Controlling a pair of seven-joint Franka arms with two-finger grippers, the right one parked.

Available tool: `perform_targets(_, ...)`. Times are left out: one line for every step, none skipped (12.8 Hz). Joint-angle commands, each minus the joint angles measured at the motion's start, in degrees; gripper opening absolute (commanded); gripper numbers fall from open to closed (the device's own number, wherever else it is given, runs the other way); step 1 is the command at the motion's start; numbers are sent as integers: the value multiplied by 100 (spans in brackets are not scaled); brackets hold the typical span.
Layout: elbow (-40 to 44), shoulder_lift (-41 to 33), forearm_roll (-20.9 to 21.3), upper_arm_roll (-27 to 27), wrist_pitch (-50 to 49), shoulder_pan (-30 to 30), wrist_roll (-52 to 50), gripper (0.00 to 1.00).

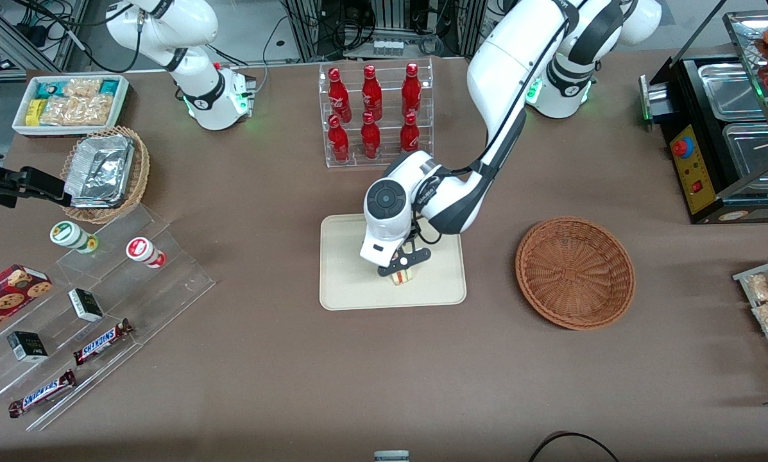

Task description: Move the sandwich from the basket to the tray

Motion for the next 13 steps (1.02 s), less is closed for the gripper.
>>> perform_targets(151, -225, 39, 98, -227, -17, -48, 100)
perform_targets(221, -330, 39, 107, -271, 36, 127, 100)
perform_targets(300, -427, 30, 107, -437, 158, 407, 100)
perform_targets(466, -506, 21, 98, -700, 246, 750, 100)
perform_targets(581, -594, 30, 107, -929, 308, 962, 100)
perform_targets(599, -682, 30, 107, -1070, 465, 1190, 100)
perform_targets(591, -831, 30, 98, -1194, 650, 1558, 100)
perform_targets(521, -989, 47, 107, -1290, 721, 1605, 100)
perform_targets(416, -1138, 48, 168, -1387, 791, 1536, 100)
perform_targets(319, -1331, 4, 238, -1562, 1036, 1640, 100)
perform_targets(275, -1446, -14, 230, -1755, 1212, 1675, 100)
perform_targets(257, -1517, -23, 230, -1862, 1362, 1850, 100)
perform_targets(257, -1579, -31, 239, -1976, 1476, 2139, 100)
